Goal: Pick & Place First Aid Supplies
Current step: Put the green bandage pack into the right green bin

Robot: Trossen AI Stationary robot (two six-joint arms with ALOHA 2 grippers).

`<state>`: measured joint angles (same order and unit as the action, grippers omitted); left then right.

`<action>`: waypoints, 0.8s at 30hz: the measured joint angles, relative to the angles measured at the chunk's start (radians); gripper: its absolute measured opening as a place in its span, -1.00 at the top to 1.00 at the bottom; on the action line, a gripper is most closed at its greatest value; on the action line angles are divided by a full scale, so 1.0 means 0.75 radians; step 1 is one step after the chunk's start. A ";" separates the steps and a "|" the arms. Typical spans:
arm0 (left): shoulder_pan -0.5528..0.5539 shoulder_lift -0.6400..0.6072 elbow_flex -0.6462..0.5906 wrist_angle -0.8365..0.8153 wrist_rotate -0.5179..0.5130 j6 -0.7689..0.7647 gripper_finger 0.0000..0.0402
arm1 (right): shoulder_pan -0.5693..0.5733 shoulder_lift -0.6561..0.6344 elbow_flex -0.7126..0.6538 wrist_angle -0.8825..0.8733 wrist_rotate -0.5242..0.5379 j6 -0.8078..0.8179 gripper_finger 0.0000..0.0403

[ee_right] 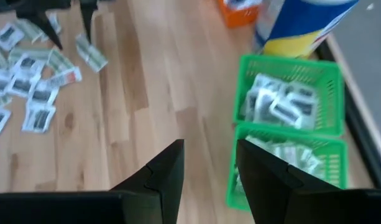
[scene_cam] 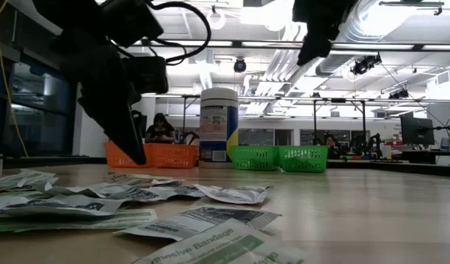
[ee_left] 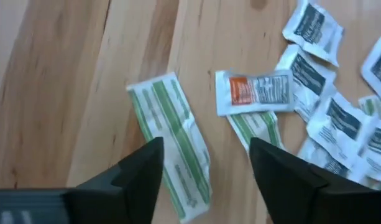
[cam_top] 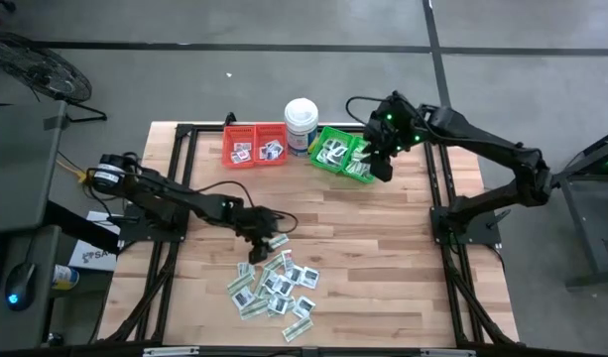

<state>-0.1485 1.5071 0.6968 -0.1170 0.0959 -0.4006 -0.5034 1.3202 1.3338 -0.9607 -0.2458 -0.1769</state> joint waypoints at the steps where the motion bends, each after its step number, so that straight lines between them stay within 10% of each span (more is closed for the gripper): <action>1: -0.007 0.011 0.008 -0.011 -0.008 0.001 -0.21 | 0.009 0.000 -0.015 -0.002 -0.003 0.003 0.31; 24: -0.096 0.237 0.097 -0.247 -0.192 -0.088 -0.21 | 0.205 -0.185 -0.324 0.214 0.037 0.173 0.31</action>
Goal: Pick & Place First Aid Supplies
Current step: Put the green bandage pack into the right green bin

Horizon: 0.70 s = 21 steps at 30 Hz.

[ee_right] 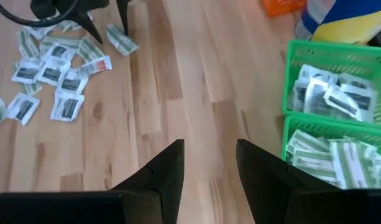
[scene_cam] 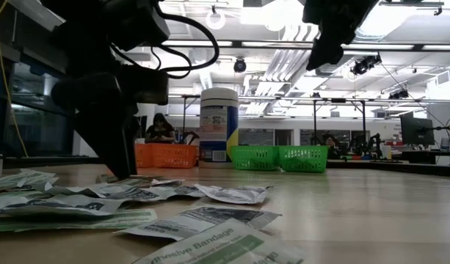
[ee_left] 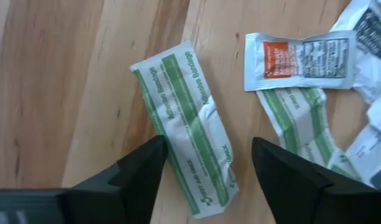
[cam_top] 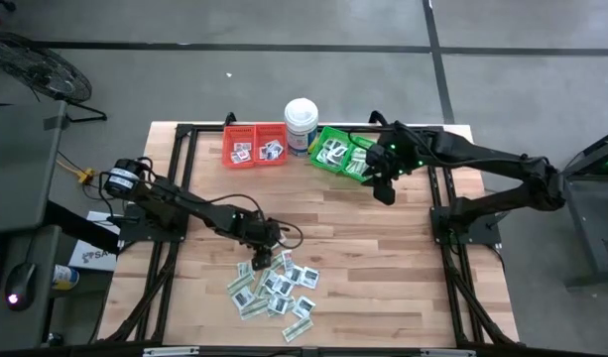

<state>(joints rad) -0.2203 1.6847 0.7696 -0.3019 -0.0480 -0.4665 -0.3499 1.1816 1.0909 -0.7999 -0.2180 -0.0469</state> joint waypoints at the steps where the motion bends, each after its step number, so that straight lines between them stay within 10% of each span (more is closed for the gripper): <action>1: 0.000 0.006 0.000 -0.004 -0.011 0.015 -0.16 | 0.003 -0.015 -0.010 0.007 0.011 0.007 0.31; 21: 0.003 0.023 0.041 -0.068 -0.062 0.231 0.94 | 0.008 -0.279 -0.187 0.039 0.025 0.132 0.31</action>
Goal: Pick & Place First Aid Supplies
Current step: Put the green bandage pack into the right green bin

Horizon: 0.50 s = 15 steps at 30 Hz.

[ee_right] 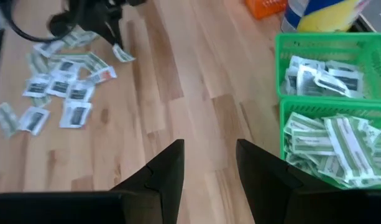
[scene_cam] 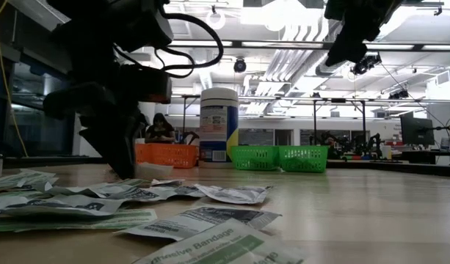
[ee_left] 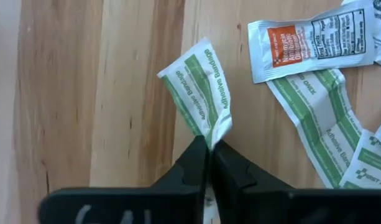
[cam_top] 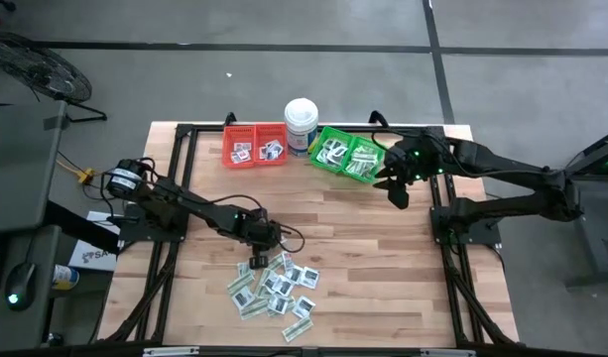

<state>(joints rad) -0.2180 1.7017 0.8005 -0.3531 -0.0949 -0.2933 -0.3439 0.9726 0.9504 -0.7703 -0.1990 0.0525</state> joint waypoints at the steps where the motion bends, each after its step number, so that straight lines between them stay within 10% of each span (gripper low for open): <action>1: 0.000 0.003 0.015 -0.015 0.000 0.016 0.97 | 0.001 -0.004 0.000 0.004 -0.019 0.000 0.31; 15: 0.010 0.011 0.456 -0.258 -0.297 0.346 0.99 | 0.183 -0.005 0.000 0.232 -0.123 -0.323 0.31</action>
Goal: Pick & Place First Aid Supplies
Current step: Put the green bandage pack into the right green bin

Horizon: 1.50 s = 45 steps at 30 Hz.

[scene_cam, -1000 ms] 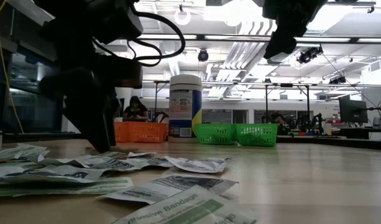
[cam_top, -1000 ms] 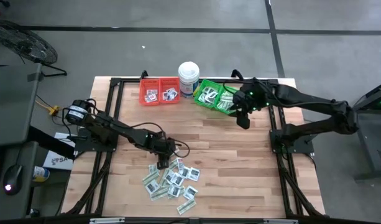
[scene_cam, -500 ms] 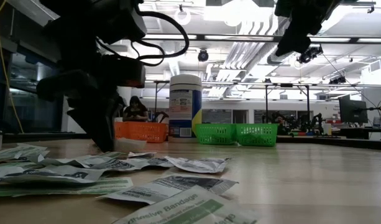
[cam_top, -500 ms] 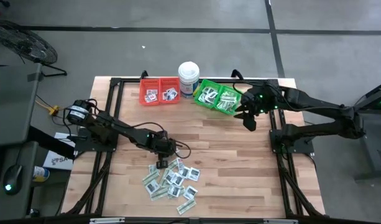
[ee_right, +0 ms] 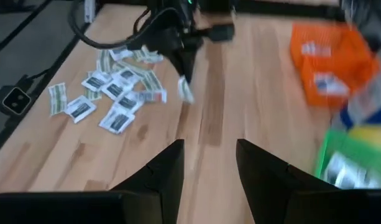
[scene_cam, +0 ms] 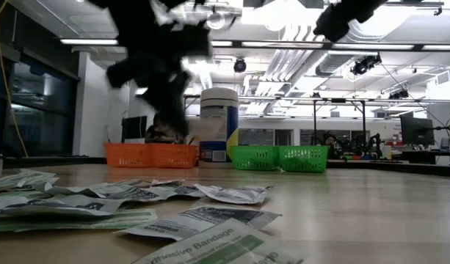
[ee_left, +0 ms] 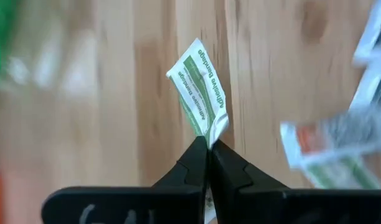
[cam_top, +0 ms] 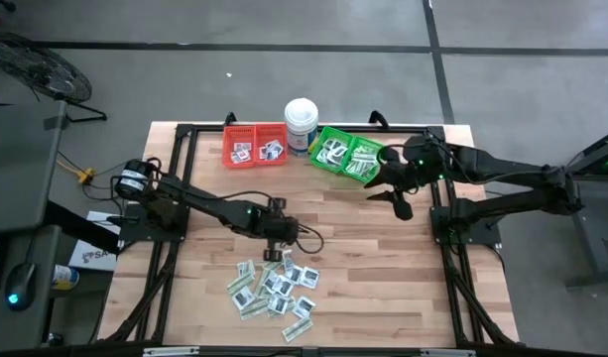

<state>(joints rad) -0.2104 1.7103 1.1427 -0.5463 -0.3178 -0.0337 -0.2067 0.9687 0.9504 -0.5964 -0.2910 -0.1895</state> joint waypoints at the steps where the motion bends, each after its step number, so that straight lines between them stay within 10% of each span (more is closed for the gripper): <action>1: 0.002 0.000 0.041 0.003 -0.011 0.044 0.99 | 0.012 0.000 0.000 0.028 0.006 -0.031 0.31; 16: 0.133 -0.005 0.630 0.033 0.055 0.480 1.00 | 0.109 0.033 0.000 0.245 0.062 -0.268 0.31; 36: 0.161 -0.006 0.668 0.087 0.091 0.493 1.00 | 0.190 0.149 0.001 0.467 0.132 -0.340 0.33; 45: 0.161 -0.006 0.667 0.087 0.086 0.493 1.00 | 0.190 0.146 0.001 0.488 0.132 -0.320 0.88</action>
<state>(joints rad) -0.0898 1.7058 1.6433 -0.4812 -0.2531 0.3362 -0.0643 1.0782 0.9508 -0.2306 -0.1923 -0.4297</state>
